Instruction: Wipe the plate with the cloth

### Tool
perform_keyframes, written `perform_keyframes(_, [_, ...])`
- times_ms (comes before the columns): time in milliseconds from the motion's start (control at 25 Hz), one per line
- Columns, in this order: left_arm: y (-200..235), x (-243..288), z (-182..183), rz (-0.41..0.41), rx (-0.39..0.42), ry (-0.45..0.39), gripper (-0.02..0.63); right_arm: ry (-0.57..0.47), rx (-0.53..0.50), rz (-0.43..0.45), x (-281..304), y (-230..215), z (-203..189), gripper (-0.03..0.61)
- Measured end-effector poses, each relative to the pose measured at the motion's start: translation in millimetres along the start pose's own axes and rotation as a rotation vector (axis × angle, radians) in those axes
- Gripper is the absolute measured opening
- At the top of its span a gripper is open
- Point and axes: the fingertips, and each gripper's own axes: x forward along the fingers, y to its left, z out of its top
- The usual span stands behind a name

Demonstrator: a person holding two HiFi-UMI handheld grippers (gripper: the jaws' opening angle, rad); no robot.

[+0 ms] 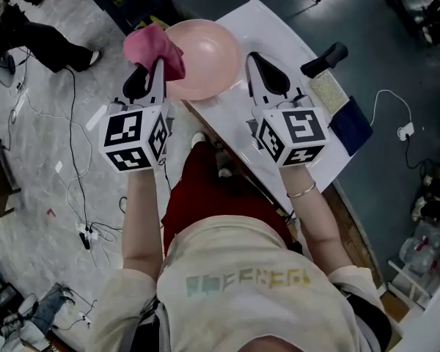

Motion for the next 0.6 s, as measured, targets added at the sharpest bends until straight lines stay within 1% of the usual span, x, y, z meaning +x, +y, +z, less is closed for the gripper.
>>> perform_keyframes(400, [-15, -37, 0, 0.024, 0.019, -0.016, 0.067, -0.033, -0.006, 0.046, -26, 17, 7, 0.037])
perform_keyframes(600, [-17, -58, -3, 0.043, 0.010, -0.021, 0.067, -0.039, -0.013, 0.075, -38, 31, 9, 0.037])
